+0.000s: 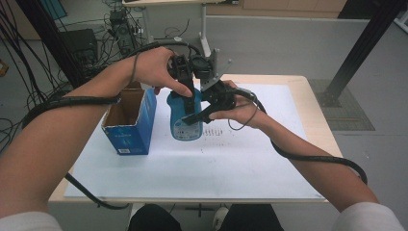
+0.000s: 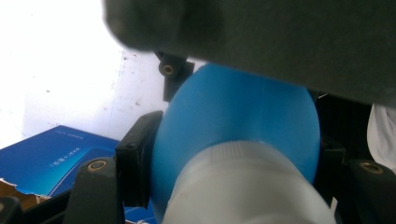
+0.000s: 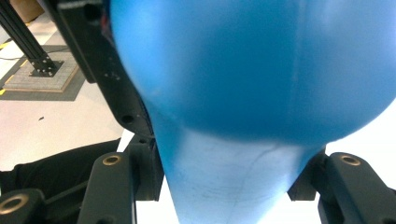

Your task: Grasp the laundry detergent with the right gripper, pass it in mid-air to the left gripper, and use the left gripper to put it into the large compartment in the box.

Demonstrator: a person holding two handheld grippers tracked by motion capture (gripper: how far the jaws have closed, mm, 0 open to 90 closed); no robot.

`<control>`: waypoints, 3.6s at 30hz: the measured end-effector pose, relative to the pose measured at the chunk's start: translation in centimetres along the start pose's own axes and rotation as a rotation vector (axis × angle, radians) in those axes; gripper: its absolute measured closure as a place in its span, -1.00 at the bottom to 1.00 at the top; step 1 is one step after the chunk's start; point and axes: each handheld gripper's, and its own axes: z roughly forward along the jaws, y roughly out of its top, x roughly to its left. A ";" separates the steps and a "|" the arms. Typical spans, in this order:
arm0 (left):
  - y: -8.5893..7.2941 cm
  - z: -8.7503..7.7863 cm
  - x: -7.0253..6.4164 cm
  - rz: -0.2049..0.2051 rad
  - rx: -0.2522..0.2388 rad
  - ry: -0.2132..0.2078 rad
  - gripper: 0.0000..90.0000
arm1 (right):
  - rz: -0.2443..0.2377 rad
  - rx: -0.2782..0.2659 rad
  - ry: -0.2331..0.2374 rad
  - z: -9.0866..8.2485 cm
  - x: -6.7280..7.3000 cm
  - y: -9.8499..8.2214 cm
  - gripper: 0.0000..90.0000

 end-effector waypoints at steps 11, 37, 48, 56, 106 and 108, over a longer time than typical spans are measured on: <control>-0.1 0.1 0.2 -0.011 -0.009 -0.010 -0.22 | -0.003 -0.019 0.011 0.0 -0.1 0.1 -0.07; 0.1 -0.2 -0.1 -0.012 -0.009 -0.005 -0.21 | -0.018 -0.051 0.016 -0.2 -0.1 -0.2 -0.08; 0.1 -0.1 0.0 -0.019 0.016 -0.001 -0.21 | -0.024 -0.052 0.025 -1.1 -0.2 -0.8 -0.48; -0.1 -0.7 0.3 -0.054 0.009 0.004 -0.21 | -0.020 0.000 -0.051 -2.5 -0.3 -2.0 -0.71; -7.7 -12.6 5.9 -0.839 -0.046 0.101 -0.21 | 0.283 0.367 -0.342 -14.7 -1.7 -7.1 -0.89; -8.5 -13.1 6.3 -0.894 -0.058 0.108 -0.21 | 0.296 0.367 -0.349 -14.9 -1.7 -7.2 -0.89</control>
